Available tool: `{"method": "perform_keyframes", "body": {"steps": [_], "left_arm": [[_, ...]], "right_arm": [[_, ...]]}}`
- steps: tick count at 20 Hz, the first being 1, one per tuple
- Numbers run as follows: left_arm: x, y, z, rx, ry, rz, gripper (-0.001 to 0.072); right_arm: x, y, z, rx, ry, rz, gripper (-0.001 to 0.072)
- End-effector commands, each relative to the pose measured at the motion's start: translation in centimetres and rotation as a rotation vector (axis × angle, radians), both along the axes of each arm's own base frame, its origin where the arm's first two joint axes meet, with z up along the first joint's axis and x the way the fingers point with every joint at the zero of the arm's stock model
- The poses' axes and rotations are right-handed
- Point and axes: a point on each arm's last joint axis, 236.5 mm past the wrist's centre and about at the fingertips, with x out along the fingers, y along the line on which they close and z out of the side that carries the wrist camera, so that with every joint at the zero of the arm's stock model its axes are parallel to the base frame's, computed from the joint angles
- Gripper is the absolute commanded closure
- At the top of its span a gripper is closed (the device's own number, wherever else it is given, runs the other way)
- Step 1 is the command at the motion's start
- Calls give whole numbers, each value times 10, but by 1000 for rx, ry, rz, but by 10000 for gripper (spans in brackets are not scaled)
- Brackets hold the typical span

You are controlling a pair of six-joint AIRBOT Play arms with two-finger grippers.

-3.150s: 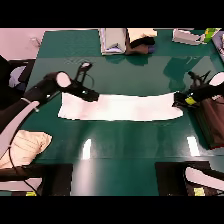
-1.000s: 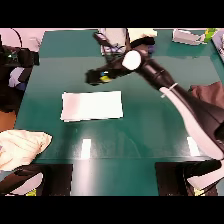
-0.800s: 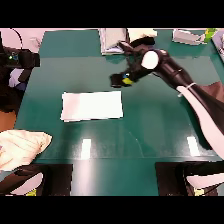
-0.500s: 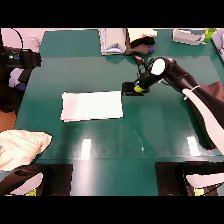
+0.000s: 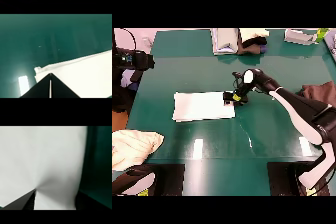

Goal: Fold the shirts.

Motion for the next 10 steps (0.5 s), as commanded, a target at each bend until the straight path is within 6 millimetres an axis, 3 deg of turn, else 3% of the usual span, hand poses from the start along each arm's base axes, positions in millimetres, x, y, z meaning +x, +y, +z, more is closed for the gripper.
{"method": "perform_keyframes", "body": {"steps": [1, 3, 4, 7, 10], "left_arm": [[-3, 0, -3, 3, 16, -6, 676], [-4, -3, -3, -9, 19, -13, 676], [-5, -8, -2, -20, 18, -30, 676], [-9, -30, 3, -78, 15, -84, 677], [-20, -67, 3, -60, 12, -192, 676]], "right_arm": [[1, 18, -14, -10, 4, 20, 231], [11, 20, -8, 3, -40, 10, 477], [16, 19, -2, 13, -62, 3, 681], [40, 2, 34, 47, -157, -12, 693], [74, -54, 97, 78, -279, -91, 693]]}}
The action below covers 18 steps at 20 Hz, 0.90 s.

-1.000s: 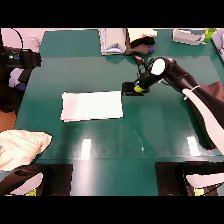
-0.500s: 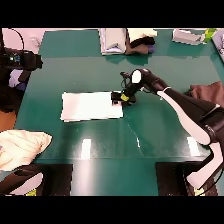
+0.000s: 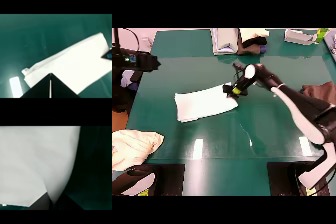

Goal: Fold the shirts.

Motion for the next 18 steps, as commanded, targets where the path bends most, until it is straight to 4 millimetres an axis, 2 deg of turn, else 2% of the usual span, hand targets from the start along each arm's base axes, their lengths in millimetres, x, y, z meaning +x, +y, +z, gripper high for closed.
{"method": "perform_keyframes", "body": {"steps": [1, 4, 7, 10, 13, 15, 18], "left_arm": [[-14, -42, 1, 0, -8, -126, 676], [-31, -77, 1, -1, -9, -222, 676], [-36, -98, 7, -12, -39, -268, 676], [-29, -107, 19, -41, -100, -268, 676], [-27, -109, 23, -58, -112, -262, 676], [-28, -109, 22, -61, -106, -262, 676], [-28, -109, 22, -79, -94, -245, 675]], "right_arm": [[33, -66, 69, 27, -142, -78, 693], [44, -187, 119, -109, -231, -236, 693], [29, -311, 153, -236, -263, -429, 693], [7, -407, 170, -280, -279, -610, 693], [-17, -470, 170, -311, -257, -722, 693], [-25, -492, 171, -321, -261, -775, 693], [-28, -511, 178, -335, -290, -813, 693]]}}
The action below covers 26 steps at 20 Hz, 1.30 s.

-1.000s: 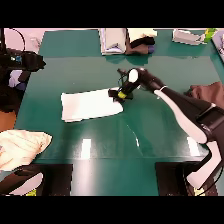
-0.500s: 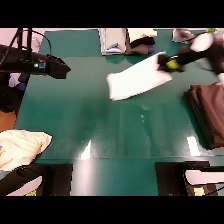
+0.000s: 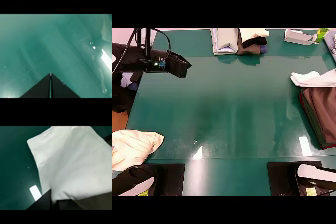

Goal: Fold the shirts.

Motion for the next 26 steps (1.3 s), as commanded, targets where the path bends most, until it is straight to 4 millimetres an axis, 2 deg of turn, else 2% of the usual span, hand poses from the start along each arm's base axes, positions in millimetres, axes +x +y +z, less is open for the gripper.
{"method": "perform_keyframes", "body": {"steps": [1, 3, 7, 10, 12, 14, 17, 23, 26], "left_arm": [[0, -1, 1, -19, 10, 11, 676], [-2, -1, -1, -14, 18, 8, 676], [-6, 0, -5, -1, 38, 1, 675], [-8, 0, -8, 7, 51, -4, 675], [-9, 0, -9, 10, 54, -6, 675], [-10, 1, -10, 13, 61, -7, 675], [-14, 1, -14, 25, 80, -15, 675], [-21, 3, -21, 50, 109, -32, 675], [-21, 3, -21, 50, 110, -32, 675]], "right_arm": [[-8, -31, 14, -37, -40, -58, 693], [-1, -36, 43, -78, -109, -60, 693], [0, -35, 122, -164, -246, -53, 693], [-18, -30, 150, -180, -248, -53, 693], [-32, -26, 151, -179, -214, -56, 693], [-54, -29, 134, -192, -129, -85, 693], [-97, -33, 95, -213, 26, -138, 693], [-205, -37, -7, -82, 259, -315, 693], [-239, -39, -55, -46, 295, -396, 692]]}}
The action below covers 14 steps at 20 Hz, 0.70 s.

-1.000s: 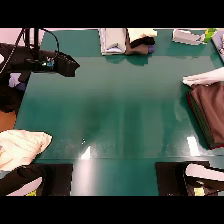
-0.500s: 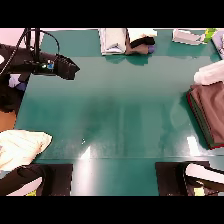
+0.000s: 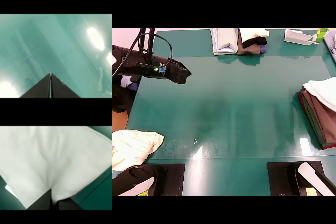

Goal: Fold the shirts.

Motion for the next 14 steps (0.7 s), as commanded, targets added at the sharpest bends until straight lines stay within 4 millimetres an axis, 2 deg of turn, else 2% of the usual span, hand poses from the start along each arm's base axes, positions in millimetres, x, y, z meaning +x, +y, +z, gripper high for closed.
{"method": "perform_keyframes", "body": {"steps": [1, 3, 4, 5, 6, 7, 8, 9, 10, 12, 14], "left_arm": [[-1, 0, -1, 6, 5, -5, 675], [-3, 1, -2, 9, 10, -6, 675], [-3, 1, -3, 11, 14, -8, 675], [-4, 1, -4, 13, 19, -9, 675], [-4, 1, -4, 13, 19, -9, 675], [-4, 1, -4, 13, 18, -9, 675], [-4, 1, -4, 13, 18, -9, 675], [-4, 1, -4, 13, 19, -9, 675], [-4, 1, -4, 12, 17, -9, 675], [-4, 1, -3, 11, 16, -8, 675], [-4, 1, -3, 11, 17, -8, 675]], "right_arm": [[-43, 1, -57, 37, 47, -99, 692], [-52, 4, -77, 60, 68, -117, 678], [-54, 4, -84, 71, 78, -122, 529], [-56, 3, -90, 79, 94, -108, 284], [-58, 1, -92, 87, 111, -93, 179], [-57, -1, -89, 97, 113, -99, 160], [-48, -2, -78, 104, 79, -96, 161], [-30, -1, -63, 109, 8, -80, 161], [-2, 6, -43, 124, -93, -42, 162], [55, 42, -3, 172, -282, 93, 162], [101, 97, 22, 214, -381, 277, 162]]}}
